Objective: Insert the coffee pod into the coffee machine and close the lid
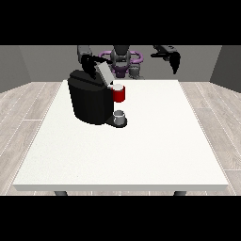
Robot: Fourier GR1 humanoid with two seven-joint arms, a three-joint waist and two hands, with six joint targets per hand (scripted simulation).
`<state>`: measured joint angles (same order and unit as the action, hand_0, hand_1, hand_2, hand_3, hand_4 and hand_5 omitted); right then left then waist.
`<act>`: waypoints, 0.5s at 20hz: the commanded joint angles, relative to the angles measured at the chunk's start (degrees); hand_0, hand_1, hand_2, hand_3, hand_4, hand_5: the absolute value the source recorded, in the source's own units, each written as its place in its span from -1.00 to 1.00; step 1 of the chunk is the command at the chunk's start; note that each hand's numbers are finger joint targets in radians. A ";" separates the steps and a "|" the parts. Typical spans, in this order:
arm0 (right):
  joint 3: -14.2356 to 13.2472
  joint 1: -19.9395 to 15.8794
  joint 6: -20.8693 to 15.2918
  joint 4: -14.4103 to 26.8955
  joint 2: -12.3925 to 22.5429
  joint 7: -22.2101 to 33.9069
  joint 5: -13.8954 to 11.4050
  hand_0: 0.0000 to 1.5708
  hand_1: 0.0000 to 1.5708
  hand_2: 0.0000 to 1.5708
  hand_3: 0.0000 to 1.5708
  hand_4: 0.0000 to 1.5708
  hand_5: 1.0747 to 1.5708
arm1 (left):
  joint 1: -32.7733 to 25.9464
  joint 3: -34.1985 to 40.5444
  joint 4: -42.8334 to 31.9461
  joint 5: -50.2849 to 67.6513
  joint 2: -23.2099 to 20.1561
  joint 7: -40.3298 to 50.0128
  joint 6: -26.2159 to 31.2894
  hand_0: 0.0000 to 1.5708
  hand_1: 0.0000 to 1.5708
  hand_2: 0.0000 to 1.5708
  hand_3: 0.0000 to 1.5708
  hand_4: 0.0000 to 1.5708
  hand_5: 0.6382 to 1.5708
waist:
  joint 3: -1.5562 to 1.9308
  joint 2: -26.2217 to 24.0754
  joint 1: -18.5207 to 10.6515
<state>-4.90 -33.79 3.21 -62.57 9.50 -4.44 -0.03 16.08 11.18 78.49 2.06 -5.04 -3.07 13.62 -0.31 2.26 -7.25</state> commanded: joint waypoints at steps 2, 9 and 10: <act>-0.63 -4.97 2.13 1.85 0.78 2.92 1.05 -1.00 -1.00 -1.00 -1.00 -1.00 1.00 | 0.96 0.78 -1.83 -0.57 -1.39 -2.07 -1.27 -1.00 -1.00 -1.00 -1.00 -1.00 1.00 | 0.31 2.94 0.65; 1.71 -6.47 -0.97 2.95 -2.66 2.10 -1.97 -1.00 -1.00 -1.00 -1.00 -1.00 1.00 | 1.08 1.08 -2.85 0.78 -1.97 -2.25 -1.67 -1.00 -1.00 -1.00 -1.00 -1.00 1.00 | 0.30 2.59 0.78; -0.34 -5.74 1.76 4.15 0.16 0.66 -0.50 -1.00 -1.00 -1.00 -1.00 -1.00 1.00 | -1.34 0.22 -0.59 1.61 -3.16 0.14 1.05 -1.00 -1.00 -1.00 -1.00 -1.00 1.00 | 0.31 1.48 -0.52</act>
<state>-4.76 -38.46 3.36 -60.33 8.92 -4.09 -0.87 16.11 11.10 77.71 2.19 -6.59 -3.76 12.57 -0.13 3.65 -6.97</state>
